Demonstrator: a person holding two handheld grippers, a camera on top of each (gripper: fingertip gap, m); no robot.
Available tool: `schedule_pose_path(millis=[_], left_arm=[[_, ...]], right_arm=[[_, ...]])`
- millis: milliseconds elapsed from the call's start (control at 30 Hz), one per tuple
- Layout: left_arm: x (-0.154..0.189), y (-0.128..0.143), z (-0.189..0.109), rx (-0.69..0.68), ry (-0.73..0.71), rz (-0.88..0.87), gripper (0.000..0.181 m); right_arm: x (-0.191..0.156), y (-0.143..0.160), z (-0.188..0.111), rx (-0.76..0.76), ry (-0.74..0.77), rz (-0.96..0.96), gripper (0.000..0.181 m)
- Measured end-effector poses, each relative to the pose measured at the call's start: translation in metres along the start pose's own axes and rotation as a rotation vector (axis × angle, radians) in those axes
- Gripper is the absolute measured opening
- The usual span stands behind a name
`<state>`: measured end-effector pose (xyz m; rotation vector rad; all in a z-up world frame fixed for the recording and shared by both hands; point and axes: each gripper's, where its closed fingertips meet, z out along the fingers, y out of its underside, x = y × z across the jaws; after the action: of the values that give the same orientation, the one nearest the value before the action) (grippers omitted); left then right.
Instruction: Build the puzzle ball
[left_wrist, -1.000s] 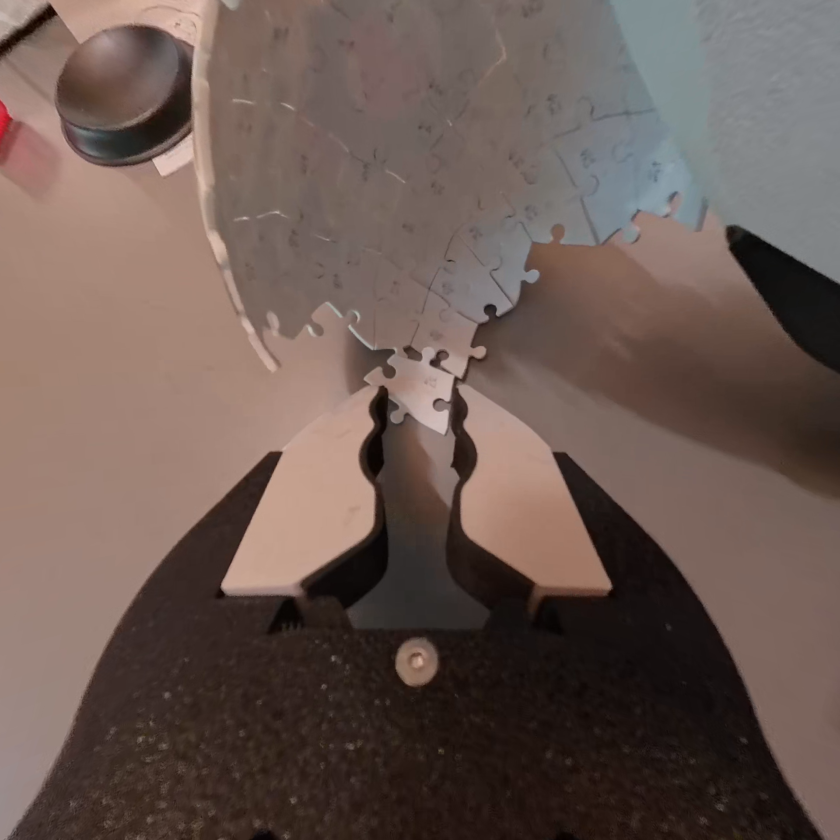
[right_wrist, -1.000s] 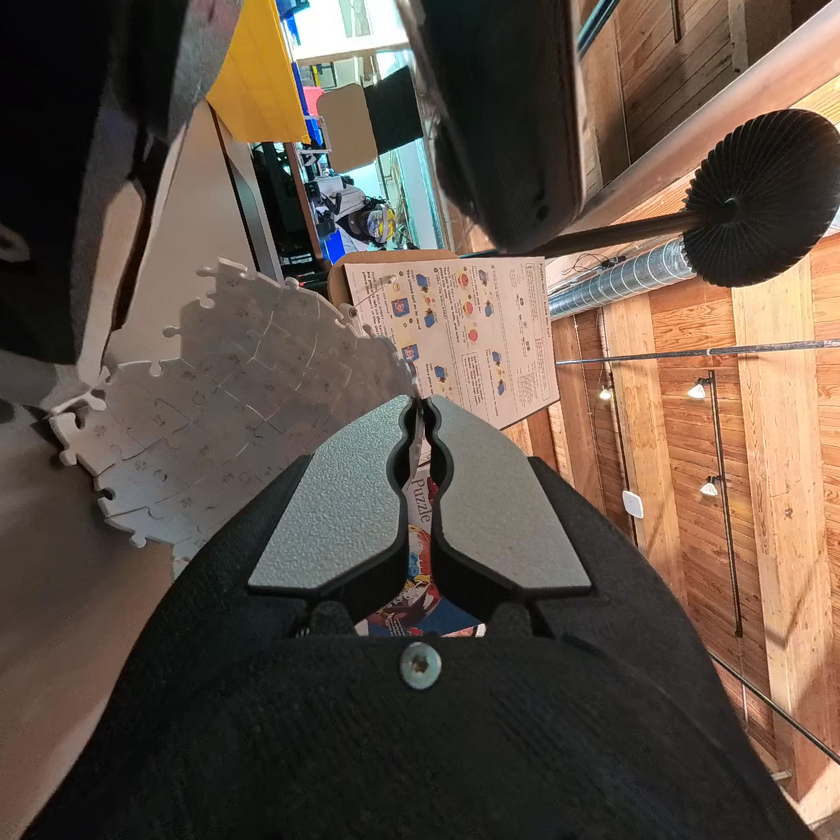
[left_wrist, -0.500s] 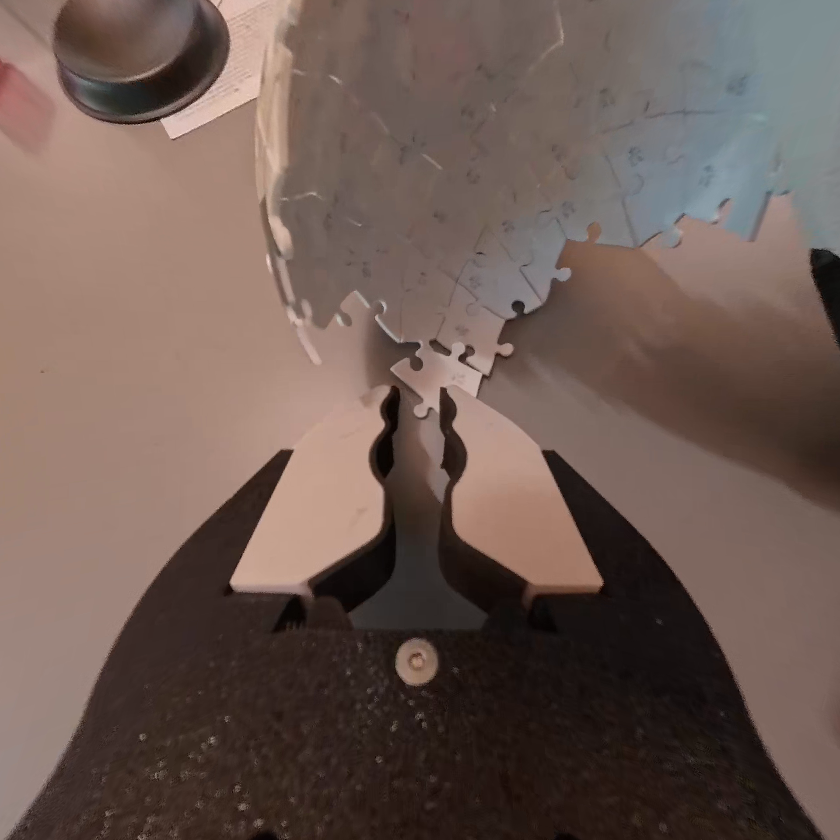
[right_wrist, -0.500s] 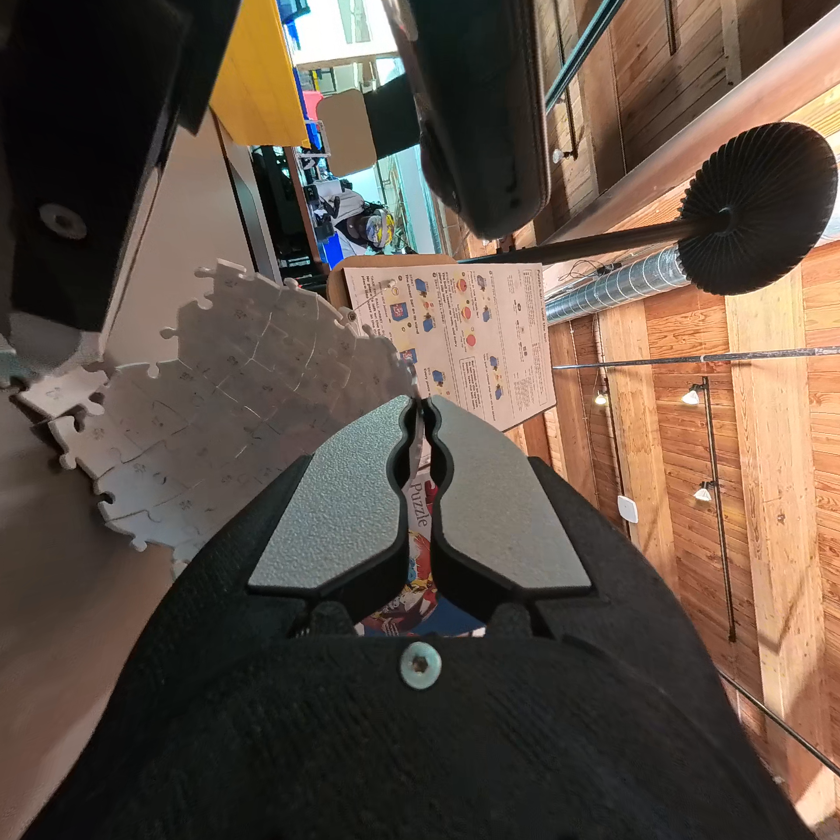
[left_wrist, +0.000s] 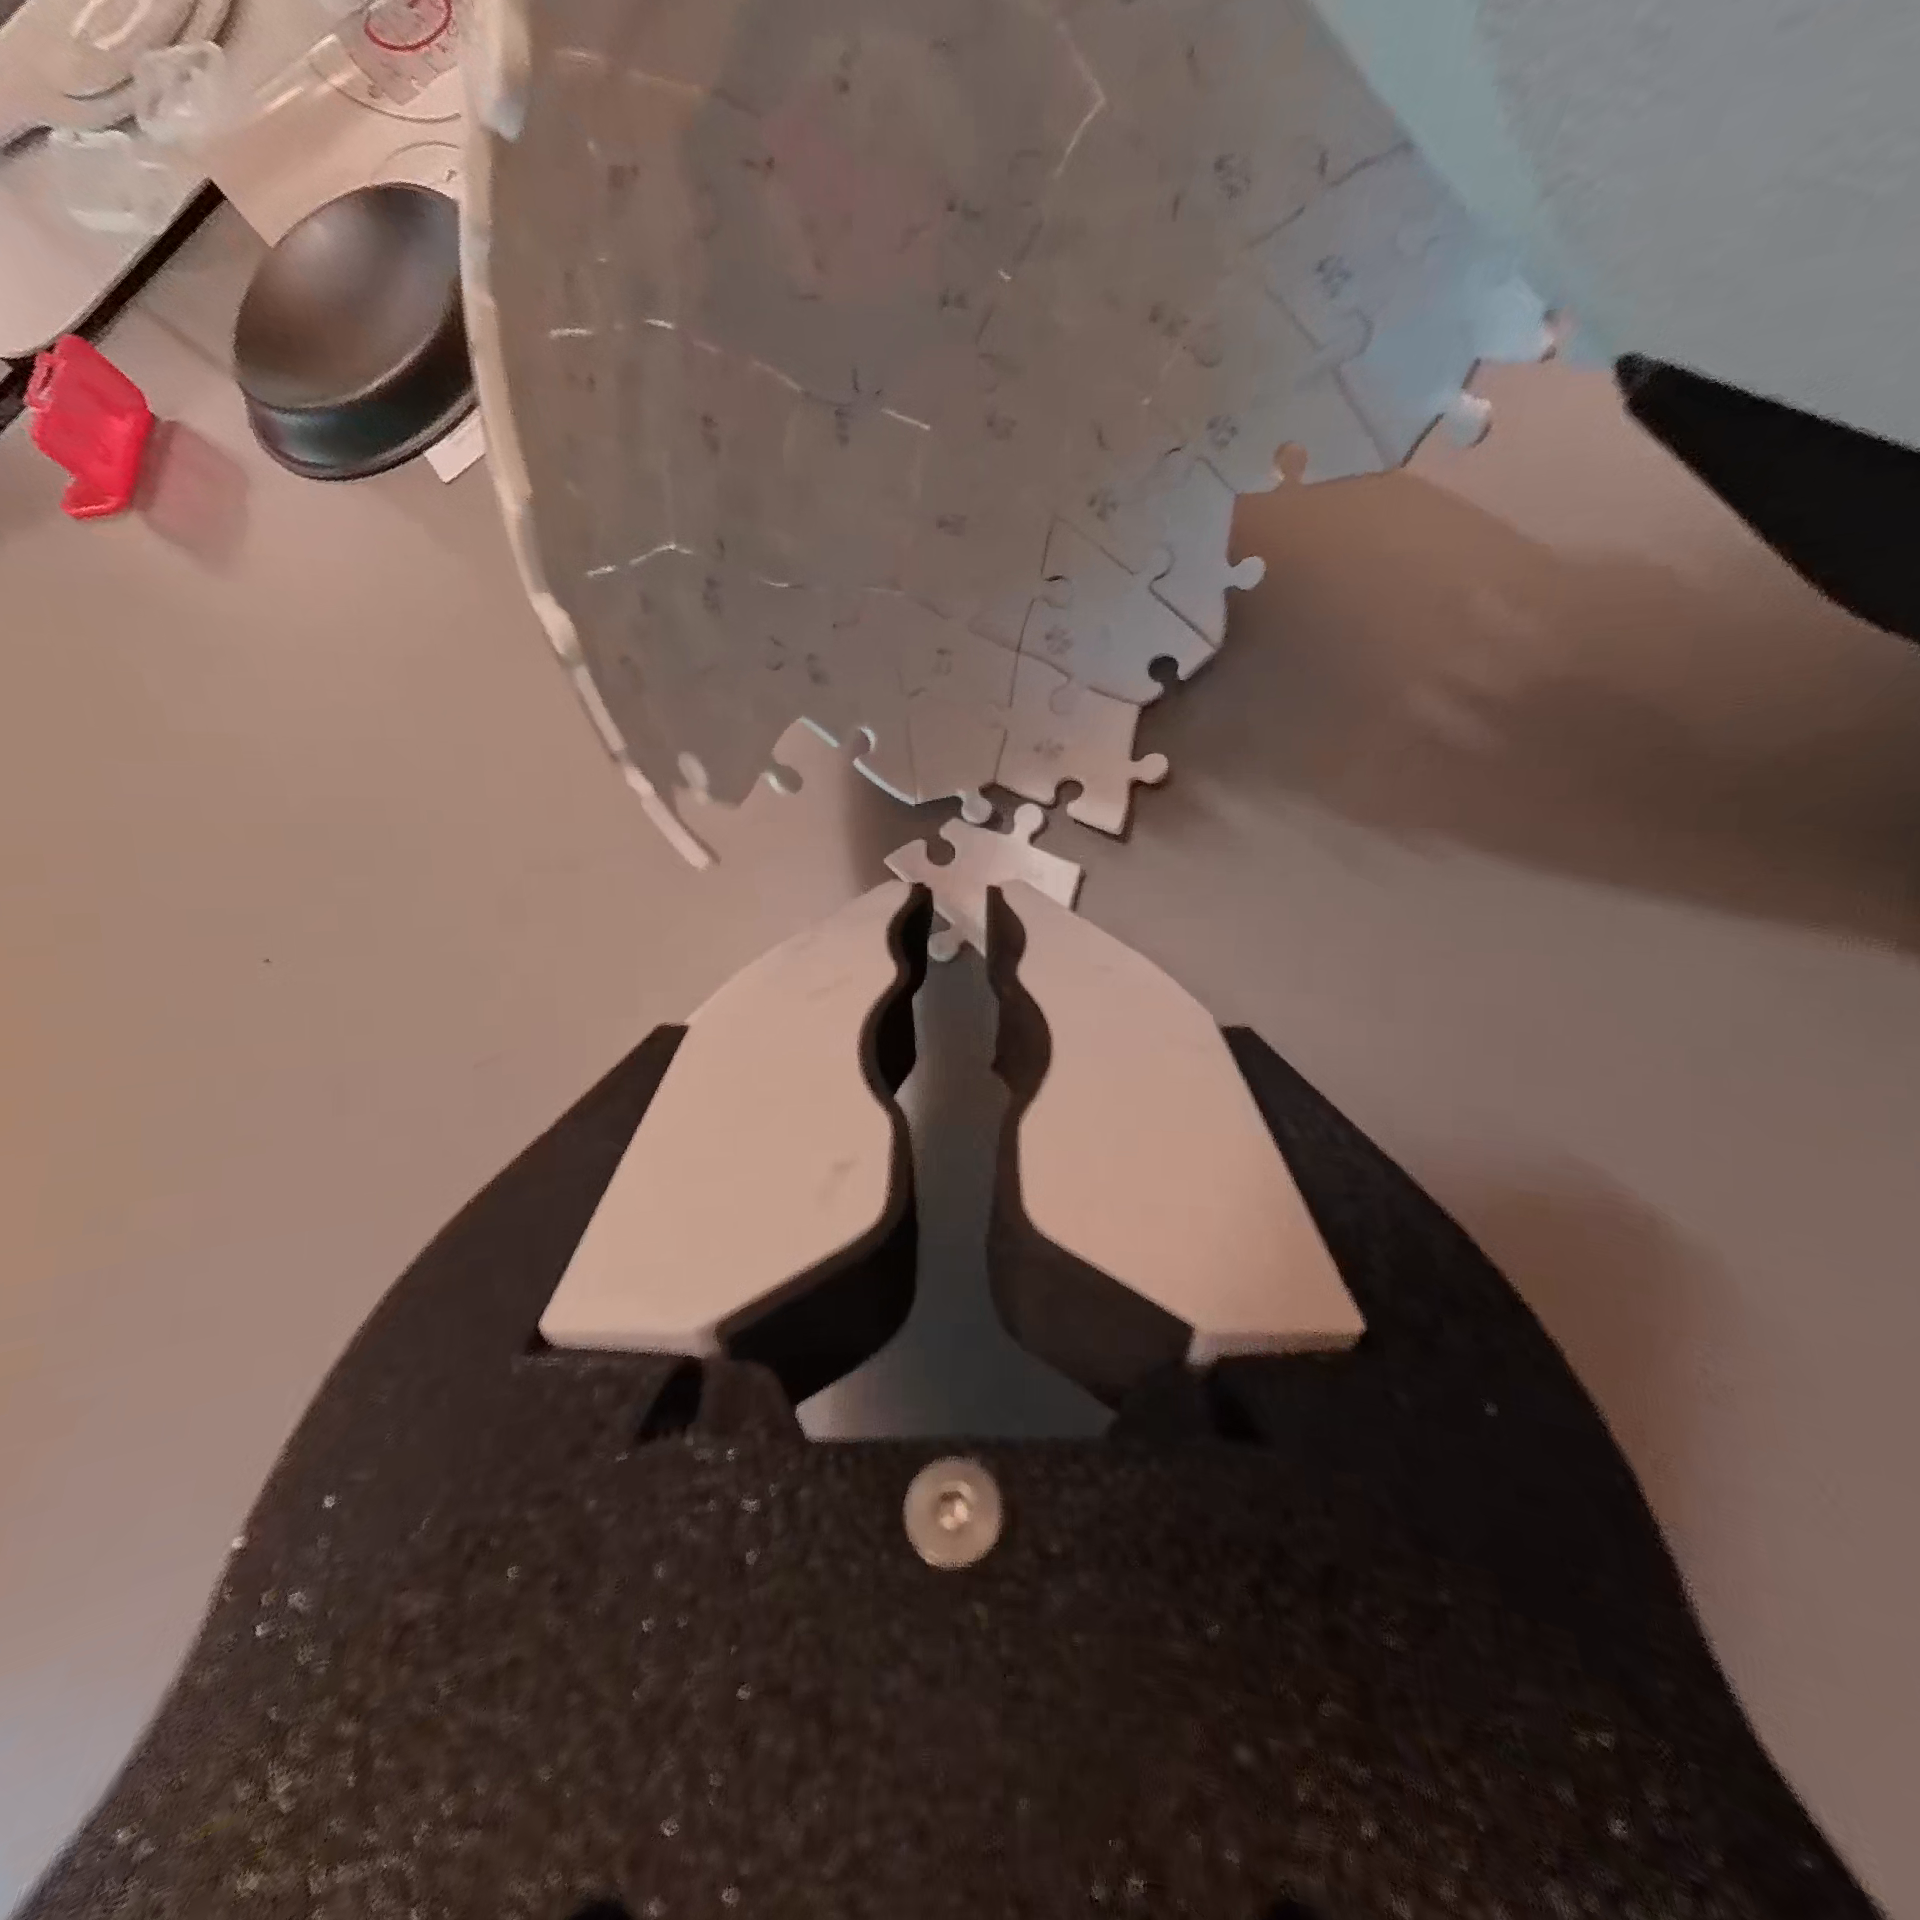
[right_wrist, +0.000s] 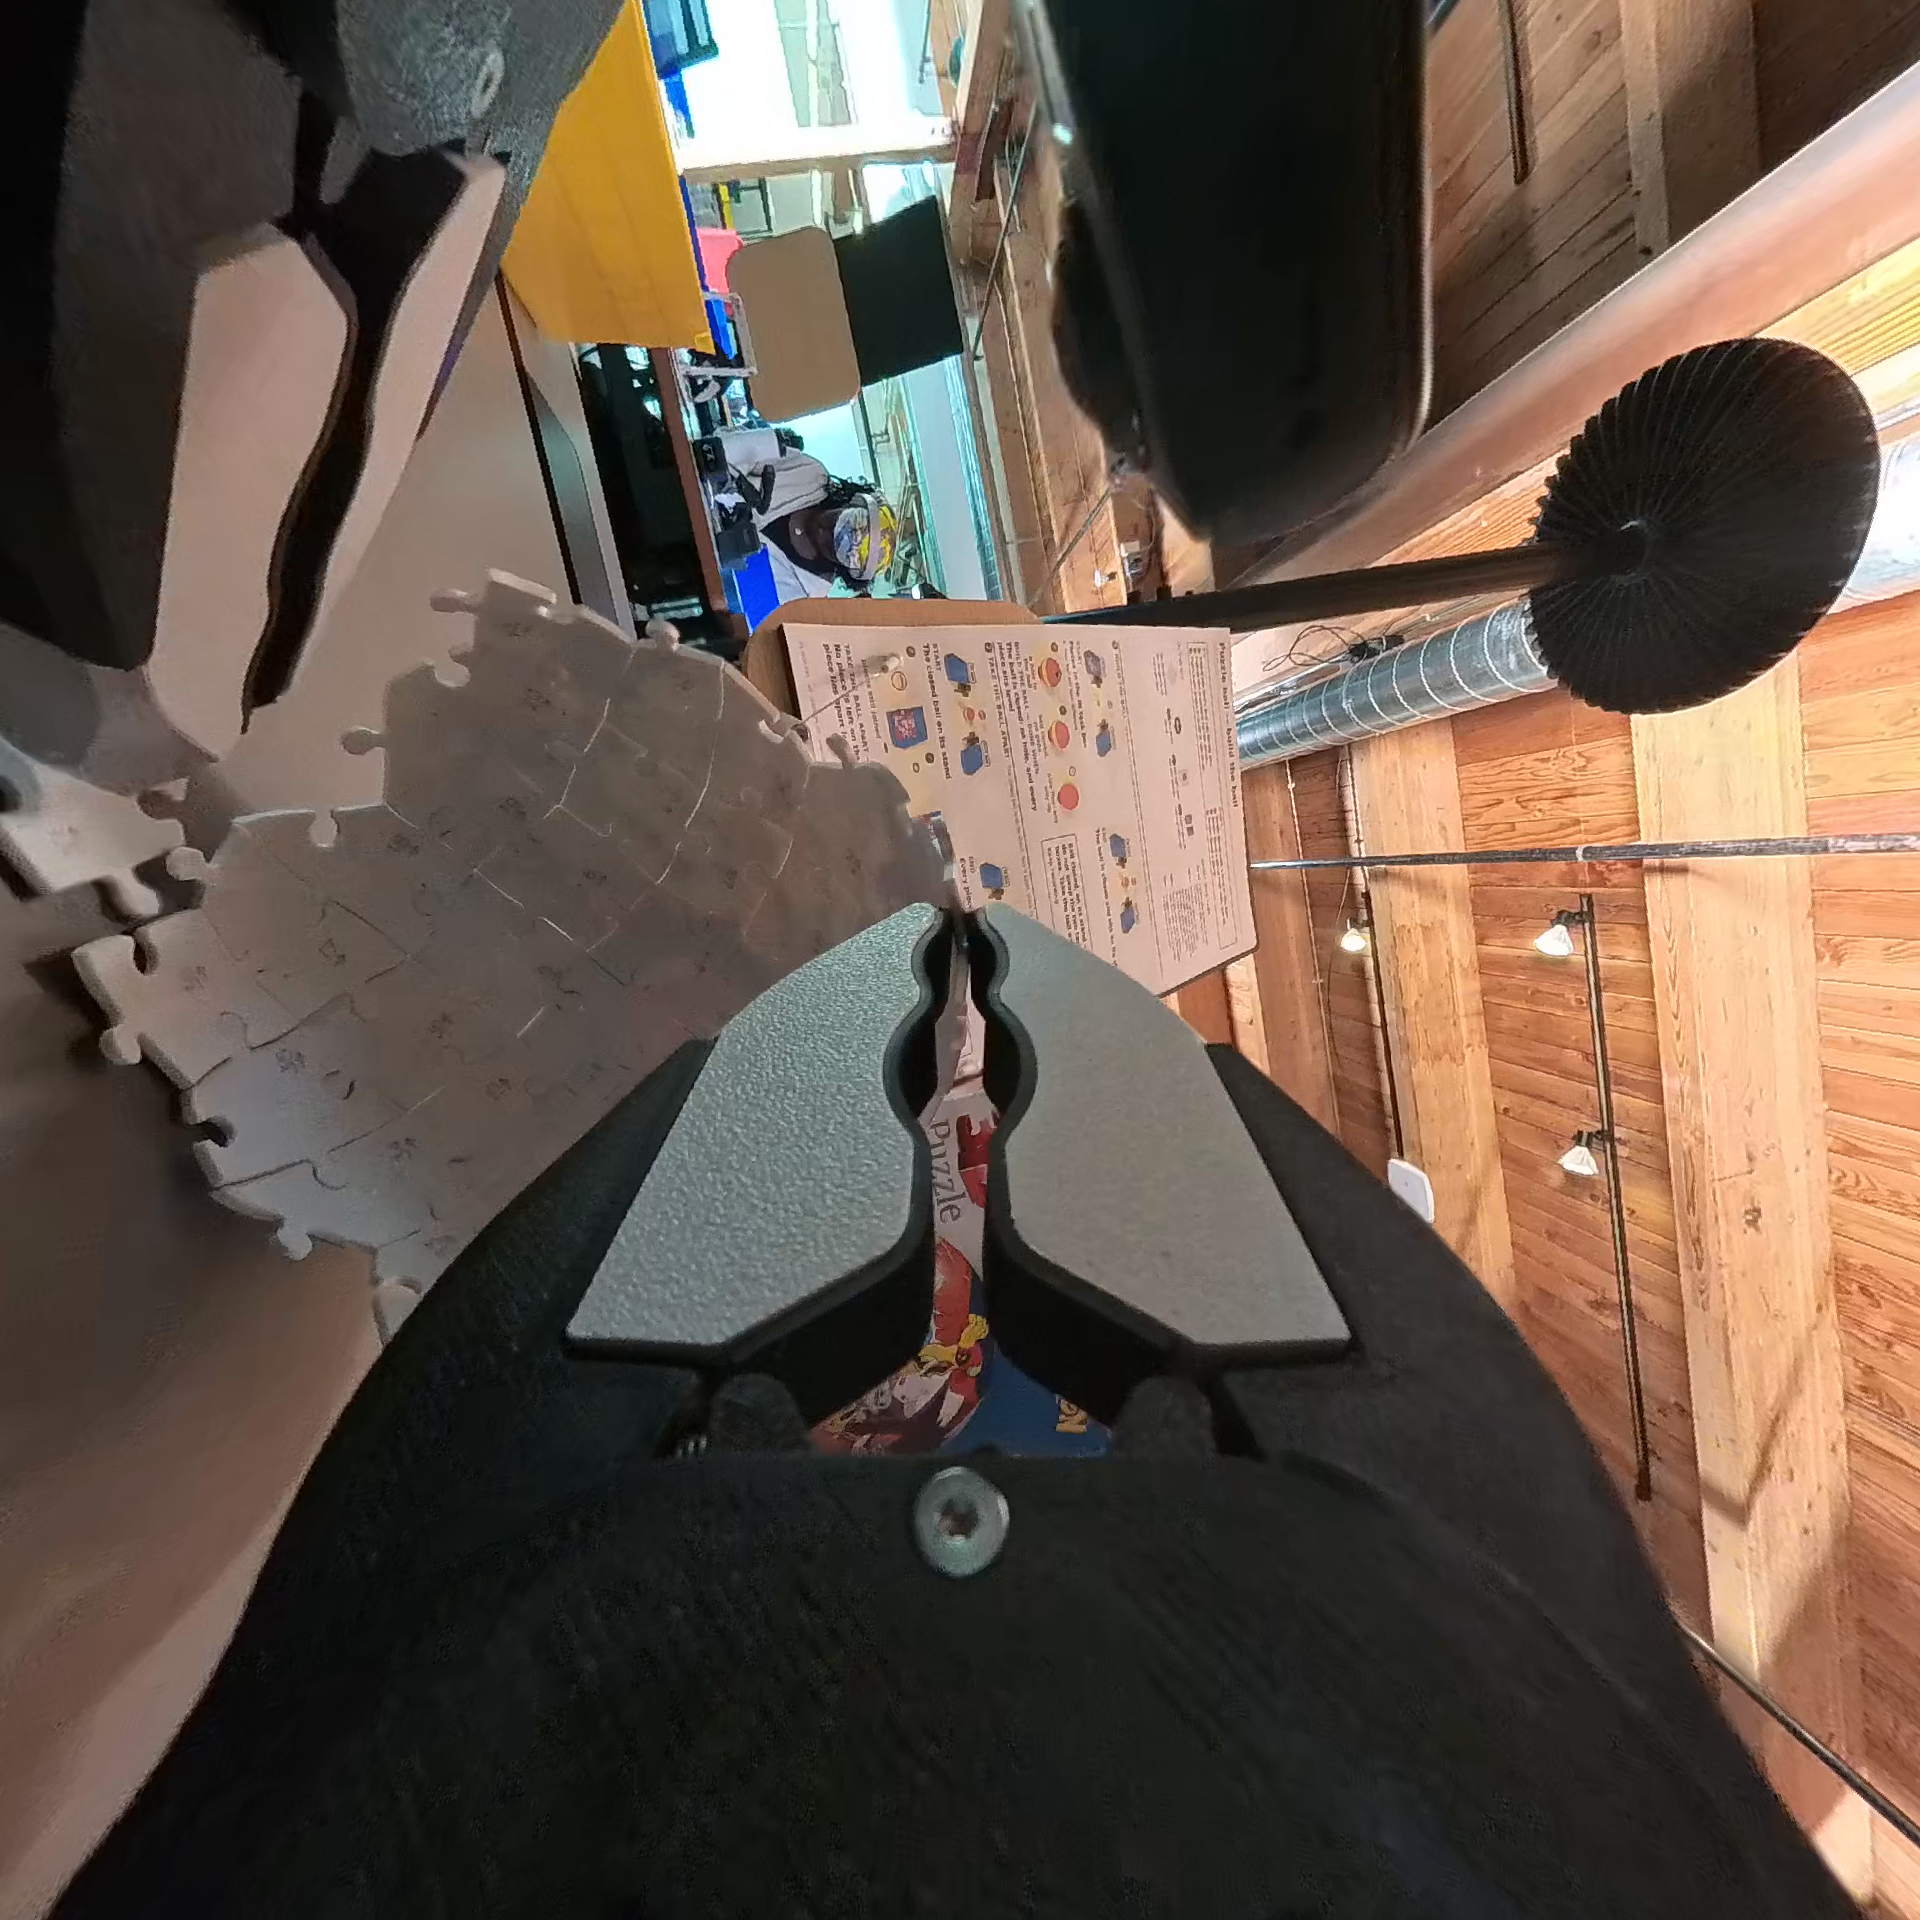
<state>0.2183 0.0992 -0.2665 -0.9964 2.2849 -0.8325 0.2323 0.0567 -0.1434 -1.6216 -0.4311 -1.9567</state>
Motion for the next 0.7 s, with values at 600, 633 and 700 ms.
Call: schedule_pose_path(millis=[600, 633, 700], left_arm=[[0.006, 0.011, -0.005, -0.009, 0.171, 0.024, 0.047], [0.005, 0.012, -0.004, -0.004, 0.189, 0.043, 0.051], [0.004, 0.011, -0.003, 0.004, 0.218, 0.059, 0.052]], right_arm=[[-0.001, -0.003, 0.002, 0.02, 0.0, -0.03, 0.003], [-0.001, -0.002, 0.002, 0.017, 0.001, -0.029, 0.003], [-0.001, -0.001, 0.002, 0.015, 0.0, -0.029, 0.003]])
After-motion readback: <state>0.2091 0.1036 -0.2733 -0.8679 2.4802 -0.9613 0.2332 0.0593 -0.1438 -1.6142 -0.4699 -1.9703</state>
